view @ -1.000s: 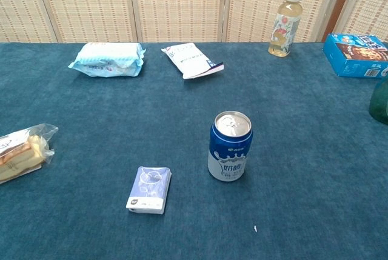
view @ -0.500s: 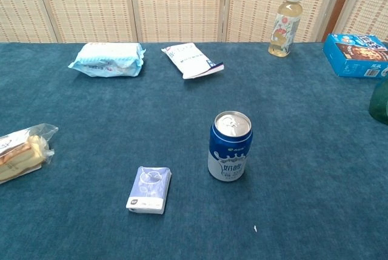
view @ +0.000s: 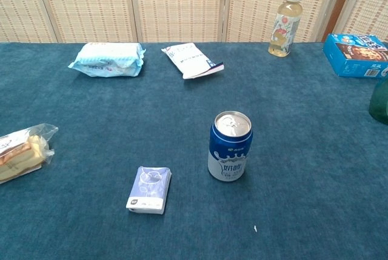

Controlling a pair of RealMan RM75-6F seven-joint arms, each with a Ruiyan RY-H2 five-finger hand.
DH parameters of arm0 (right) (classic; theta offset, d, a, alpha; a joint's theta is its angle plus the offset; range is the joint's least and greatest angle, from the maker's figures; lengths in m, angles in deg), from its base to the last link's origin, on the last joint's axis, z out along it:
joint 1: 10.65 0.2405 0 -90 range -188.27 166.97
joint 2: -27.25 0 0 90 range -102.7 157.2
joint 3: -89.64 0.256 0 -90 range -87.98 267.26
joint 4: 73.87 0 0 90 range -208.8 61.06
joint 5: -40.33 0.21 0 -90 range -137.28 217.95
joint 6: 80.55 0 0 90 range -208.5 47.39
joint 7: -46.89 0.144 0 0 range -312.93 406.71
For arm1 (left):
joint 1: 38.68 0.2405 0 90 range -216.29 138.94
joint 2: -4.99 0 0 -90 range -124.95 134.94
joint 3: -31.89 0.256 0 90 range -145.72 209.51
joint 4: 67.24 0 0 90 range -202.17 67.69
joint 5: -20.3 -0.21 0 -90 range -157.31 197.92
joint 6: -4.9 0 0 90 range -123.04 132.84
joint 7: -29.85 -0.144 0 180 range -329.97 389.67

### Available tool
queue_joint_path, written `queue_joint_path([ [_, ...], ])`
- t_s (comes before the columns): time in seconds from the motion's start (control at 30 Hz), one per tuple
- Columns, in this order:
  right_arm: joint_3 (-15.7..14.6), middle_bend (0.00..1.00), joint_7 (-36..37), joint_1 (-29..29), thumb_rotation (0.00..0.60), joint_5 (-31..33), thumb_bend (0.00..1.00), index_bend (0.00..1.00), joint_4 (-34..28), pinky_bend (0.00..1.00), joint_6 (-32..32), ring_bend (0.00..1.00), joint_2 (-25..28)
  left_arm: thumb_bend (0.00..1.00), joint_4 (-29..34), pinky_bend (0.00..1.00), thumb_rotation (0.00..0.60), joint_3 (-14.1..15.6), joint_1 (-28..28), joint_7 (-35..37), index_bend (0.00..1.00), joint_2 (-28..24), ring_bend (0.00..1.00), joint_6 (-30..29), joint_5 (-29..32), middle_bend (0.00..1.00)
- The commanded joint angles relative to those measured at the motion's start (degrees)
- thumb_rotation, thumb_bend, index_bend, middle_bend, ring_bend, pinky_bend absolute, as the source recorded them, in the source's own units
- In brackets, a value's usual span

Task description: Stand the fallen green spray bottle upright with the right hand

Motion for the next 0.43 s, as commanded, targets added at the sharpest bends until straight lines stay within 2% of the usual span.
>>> queue_joint_path([
  [0.03, 0.12, 0.03, 0.72, -0.08, 0.600, -0.04, 0.11, 0.05, 0.24, 0.06, -0.05, 0.00, 0.08, 0.50, 2.79, 0.00, 0.600, 0.25, 0.24, -1.94, 0.22, -0.77, 0.00, -1.70, -1.35, 0.07],
  [0.23, 0.21, 0.03, 1.23, -0.39, 0.600, -0.63, 0.11, 0.05, -0.03, 0.06, 0.77, 0.00, 0.54, 0.50, 6.09, 0.00, 0.600, 0.28, 0.31, -4.49, 0.22, -1.80, 0.00, -2.76, -1.79, 0.07],
  [0.43, 0.16, 0.03, 0.66, -0.64, 0.600, -0.90, 0.11, 0.05, -0.72, 0.06, 1.04, 0.00, 0.80, 0.50, 6.20, 0.00, 0.600, 0.35, 0.17, -4.83, 0.22, -1.95, 0.00, -2.42, -1.43, 0.07],
])
